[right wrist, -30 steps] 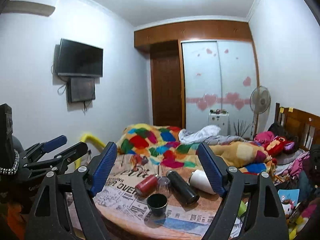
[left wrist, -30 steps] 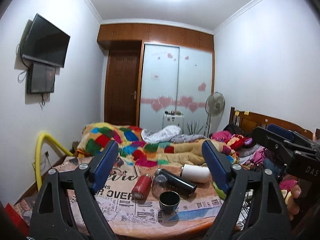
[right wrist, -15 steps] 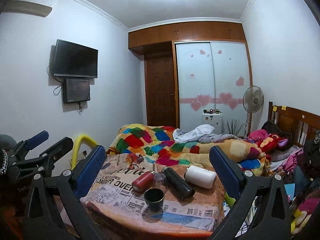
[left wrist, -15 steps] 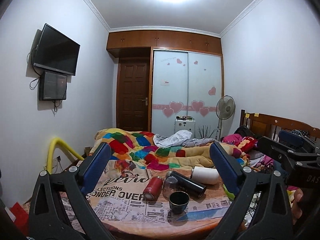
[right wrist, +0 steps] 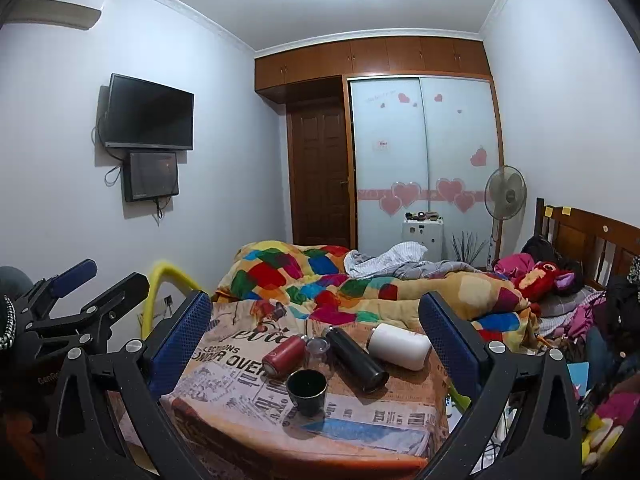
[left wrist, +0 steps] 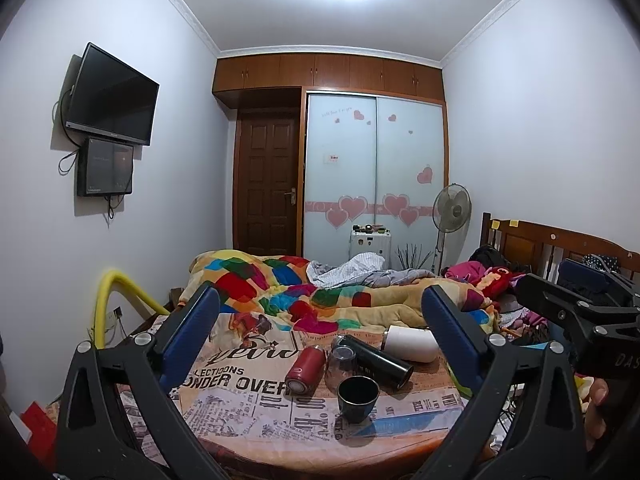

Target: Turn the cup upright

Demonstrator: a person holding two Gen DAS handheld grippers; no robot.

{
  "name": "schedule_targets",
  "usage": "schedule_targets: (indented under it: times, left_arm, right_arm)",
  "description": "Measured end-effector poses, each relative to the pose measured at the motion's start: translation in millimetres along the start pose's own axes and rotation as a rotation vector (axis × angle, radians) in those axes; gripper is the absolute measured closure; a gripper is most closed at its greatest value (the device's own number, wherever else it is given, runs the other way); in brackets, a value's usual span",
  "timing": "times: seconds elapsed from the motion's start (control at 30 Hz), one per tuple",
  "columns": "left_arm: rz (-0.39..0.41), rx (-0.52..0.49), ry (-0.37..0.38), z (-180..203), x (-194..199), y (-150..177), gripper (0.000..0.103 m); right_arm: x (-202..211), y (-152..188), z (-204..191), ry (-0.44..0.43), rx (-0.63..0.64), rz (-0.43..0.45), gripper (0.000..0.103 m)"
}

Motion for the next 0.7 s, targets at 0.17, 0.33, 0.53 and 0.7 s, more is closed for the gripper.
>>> schedule_targets:
  times: [0.17, 0.33, 0.53, 0.7]
  left_arm:
    - [-0.004, 0.000, -0.004, -0.3, -0.3, 1.0, 0.001]
    - [-0.004, 0.000, -0.004, -0.3, -0.7, 1.1, 0.001]
    - [-0.005, 0.003, -0.002, 0.2, -1.6, 1.4, 0.001]
    - [-0.006, 0.008, 0.000, 1.3, -3.3, 3.7, 0.000]
  right_arm:
    - [1.1, 1.0, 0.5, 0.001, 0.006, -0.007, 0.000]
    - [0.8, 0.5, 0.6, 0.000, 0.006, -0.007, 0.000]
    - [0.8, -1.3, -0.5, -0.004, 0.006, -0.008, 0.000]
    - [0.9, -1.0, -0.6, -0.003, 0.007, -0.007, 0.000]
Point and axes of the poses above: each gripper's, at about its wrist camera, not at the fingertips, and x roughly against the way its jaws point, z to its right, y to its underside, the point moved 6 cm from there along -x, roughly the way its jaws point, and after that the axes turned 15 degrees about y, right-handed, at the moved point
